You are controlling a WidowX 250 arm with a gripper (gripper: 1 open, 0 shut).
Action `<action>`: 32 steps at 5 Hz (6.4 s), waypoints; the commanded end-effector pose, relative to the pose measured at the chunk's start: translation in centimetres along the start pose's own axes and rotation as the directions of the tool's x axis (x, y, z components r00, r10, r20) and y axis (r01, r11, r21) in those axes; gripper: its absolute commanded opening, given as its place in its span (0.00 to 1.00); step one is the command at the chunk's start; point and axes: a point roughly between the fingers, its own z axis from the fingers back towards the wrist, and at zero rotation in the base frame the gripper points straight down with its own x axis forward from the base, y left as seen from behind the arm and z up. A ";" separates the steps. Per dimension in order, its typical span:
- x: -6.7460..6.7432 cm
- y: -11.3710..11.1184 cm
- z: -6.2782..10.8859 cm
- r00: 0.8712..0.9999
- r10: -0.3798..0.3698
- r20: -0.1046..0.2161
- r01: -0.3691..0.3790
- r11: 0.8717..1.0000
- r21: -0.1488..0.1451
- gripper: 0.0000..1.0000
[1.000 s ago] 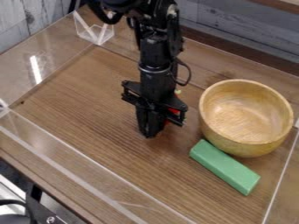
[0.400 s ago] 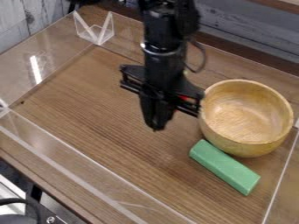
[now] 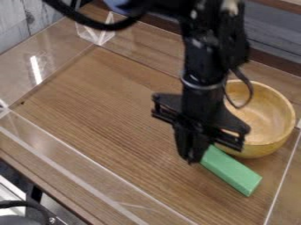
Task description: Move the red object to the right side of the table
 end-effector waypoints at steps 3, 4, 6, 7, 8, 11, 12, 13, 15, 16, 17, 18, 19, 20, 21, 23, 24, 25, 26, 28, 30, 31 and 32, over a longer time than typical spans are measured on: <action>0.6 -3.6 -2.6 0.996 -0.087 0.015 0.089 0.991 -0.099 1.00; 1.1 -3.6 -2.1 0.996 -0.086 0.015 0.087 0.990 -0.115 1.00; 2.3 -3.0 0.8 0.984 -0.172 0.043 0.177 0.975 -0.135 1.00; 2.2 -2.7 1.6 0.982 -0.181 0.062 0.188 0.972 -0.143 1.00; 1.9 -2.4 2.3 0.982 -0.176 0.061 0.183 0.972 -0.146 1.00; 3.6 -1.3 1.2 0.987 -0.154 0.053 0.161 0.974 -0.162 1.00; 3.5 -1.0 0.8 0.990 -0.136 0.047 0.142 0.976 -0.164 1.00; 3.4 -0.9 0.5 0.992 -0.121 0.042 0.127 0.978 -0.165 1.00; 2.1 -2.0 0.9 0.983 -0.181 0.030 0.183 0.969 -0.167 1.00; 2.3 -2.8 0.9 0.990 -0.140 0.027 0.143 0.978 -0.155 1.00; 3.2 -2.7 0.8 0.993 -0.117 0.028 0.120 0.982 -0.144 1.00; 4.0 -2.6 0.5 0.995 -0.093 0.028 0.096 0.986 -0.136 1.00; 3.8 -1.9 0.3 0.991 -0.133 0.025 0.135 0.982 -0.133 1.00; 3.6 -1.3 0.1 0.985 -0.170 0.020 0.171 0.976 -0.131 1.00; 3.6 -1.1 0.3 0.980 -0.196 0.030 0.198 0.972 -0.127 1.00; 2.5 -0.7 1.1 0.987 -0.153 0.043 0.157 0.982 -0.108 1.00; 1.7 -0.6 2.5 0.994 -0.086 0.069 0.092 0.991 -0.093 1.00; 2.0 -0.8 4.3 0.994 -0.044 0.098 0.052 0.995 -0.084 1.00; 2.7 -0.9 5.5 0.992 -0.010 0.125 0.019 0.997 -0.077 1.00; 4.6 1.6 5.6 0.990 -0.078 0.116 0.088 0.993 -0.083 1.00; 5.3 1.8 4.9 0.991 -0.087 0.105 0.095 0.992 -0.080 0.00; 5.6 0.9 4.1 0.993 -0.066 0.102 0.074 0.994 -0.077 0.00; 6.3 1.1 2.7 0.990 -0.104 0.093 0.112 0.991 -0.079 0.00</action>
